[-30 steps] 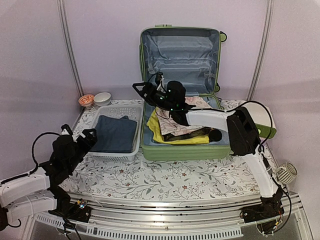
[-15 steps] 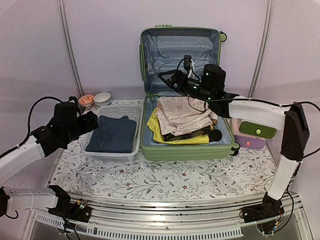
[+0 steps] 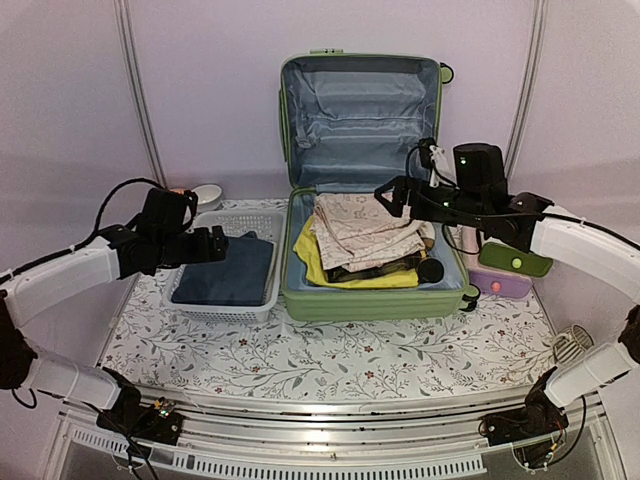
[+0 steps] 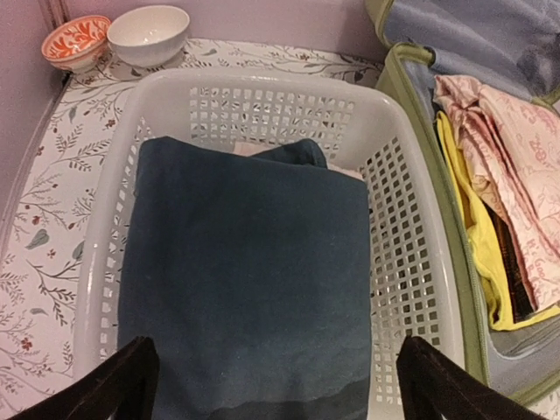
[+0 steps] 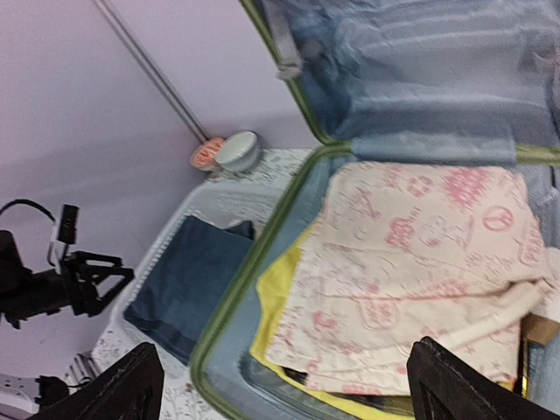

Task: Open, take out, and arrange the luggage
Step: Adjust the clothes in the bin.

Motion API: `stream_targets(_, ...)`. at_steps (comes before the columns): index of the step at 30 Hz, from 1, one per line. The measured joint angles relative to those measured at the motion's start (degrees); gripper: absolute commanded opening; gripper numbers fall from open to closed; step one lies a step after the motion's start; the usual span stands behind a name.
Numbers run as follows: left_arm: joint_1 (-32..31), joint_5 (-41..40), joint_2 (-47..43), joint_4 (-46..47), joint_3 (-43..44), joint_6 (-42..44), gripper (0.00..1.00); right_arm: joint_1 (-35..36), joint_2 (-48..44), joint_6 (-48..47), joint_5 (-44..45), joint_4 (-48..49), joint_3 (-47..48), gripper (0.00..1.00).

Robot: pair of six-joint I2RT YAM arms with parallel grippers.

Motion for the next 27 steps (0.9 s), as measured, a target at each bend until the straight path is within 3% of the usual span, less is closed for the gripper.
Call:
stream_targets(4,1.29,3.15,6.03,-1.16,3.34,0.00,0.95,-0.35,-0.22,-2.21,3.76,-5.05,-1.01,0.99)
stream_targets(9,2.62,5.01,9.77,-1.38,3.82,0.09,0.62,-0.39,-3.02,-6.73,5.25,-5.22,-7.43,0.99)
stream_targets(14,2.71,4.63,10.23,-0.46,3.72,0.50,0.17,-0.39,-5.05,-8.39,8.20,-5.35,-10.27,0.99)
stream_targets(17,2.78,2.89,11.23,-0.44,3.85,-0.57,0.00,-0.39,-5.29,-9.18,9.75,-5.07,-10.49,0.99)
stream_targets(27,4.92,-3.41,16.55,-2.40,4.46,-1.22,0.00,-0.44,-2.97,-9.18,11.45,-4.92,-10.38,0.99)
